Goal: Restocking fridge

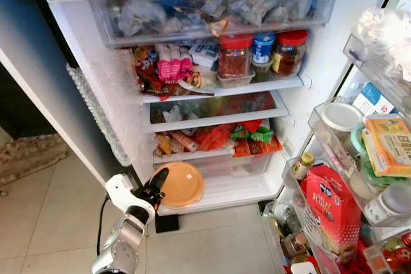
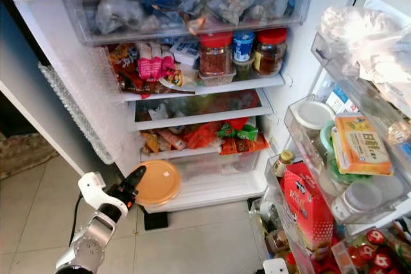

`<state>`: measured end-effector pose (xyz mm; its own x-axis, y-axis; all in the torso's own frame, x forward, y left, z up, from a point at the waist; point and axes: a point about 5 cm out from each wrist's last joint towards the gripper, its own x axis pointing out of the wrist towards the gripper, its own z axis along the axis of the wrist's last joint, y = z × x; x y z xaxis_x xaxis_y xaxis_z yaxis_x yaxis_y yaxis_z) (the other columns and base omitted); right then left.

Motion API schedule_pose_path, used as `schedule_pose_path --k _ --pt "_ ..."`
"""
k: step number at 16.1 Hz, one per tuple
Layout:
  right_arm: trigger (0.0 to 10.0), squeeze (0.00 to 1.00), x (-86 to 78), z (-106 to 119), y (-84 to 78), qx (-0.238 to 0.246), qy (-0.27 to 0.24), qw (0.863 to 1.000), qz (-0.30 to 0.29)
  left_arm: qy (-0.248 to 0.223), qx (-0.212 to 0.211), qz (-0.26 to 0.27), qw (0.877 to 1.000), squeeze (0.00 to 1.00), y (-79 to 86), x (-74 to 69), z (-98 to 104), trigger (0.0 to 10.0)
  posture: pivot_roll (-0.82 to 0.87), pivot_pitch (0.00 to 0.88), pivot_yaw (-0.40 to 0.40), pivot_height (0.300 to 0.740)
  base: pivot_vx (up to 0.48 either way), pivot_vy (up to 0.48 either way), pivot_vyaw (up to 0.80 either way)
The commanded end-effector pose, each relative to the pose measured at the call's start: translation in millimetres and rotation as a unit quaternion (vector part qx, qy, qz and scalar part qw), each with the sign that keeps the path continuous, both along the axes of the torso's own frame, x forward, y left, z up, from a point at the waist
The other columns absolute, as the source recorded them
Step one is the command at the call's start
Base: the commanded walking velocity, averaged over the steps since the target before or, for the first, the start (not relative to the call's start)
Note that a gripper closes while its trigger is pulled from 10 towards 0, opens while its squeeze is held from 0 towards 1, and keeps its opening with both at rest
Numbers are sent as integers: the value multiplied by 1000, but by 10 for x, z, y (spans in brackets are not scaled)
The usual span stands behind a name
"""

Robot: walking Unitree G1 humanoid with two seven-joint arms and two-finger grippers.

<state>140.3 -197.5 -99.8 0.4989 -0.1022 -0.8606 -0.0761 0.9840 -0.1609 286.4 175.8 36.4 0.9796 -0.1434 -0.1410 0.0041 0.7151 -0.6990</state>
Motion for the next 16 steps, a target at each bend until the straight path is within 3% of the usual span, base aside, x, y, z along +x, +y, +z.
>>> schedule_pose_path --k 1,4,16 --pt "10000 0 -30 -11 4 -1 5 1000 4 -12 0 5 1000 0 28 29 73 10000 -5 58 9 740 0 0 0" --pt "10000 0 -25 -7 -11 -3 5 1000 12 -11 -1 5 1000 0 22 31 75 10000 -6 56 9 740 0 0 0" --pt "10000 0 -79 -24 -42 -42 19 999 28 -14 1 6 1000 0 17 48 100 10000 -5 56 8 740 259 0 0"
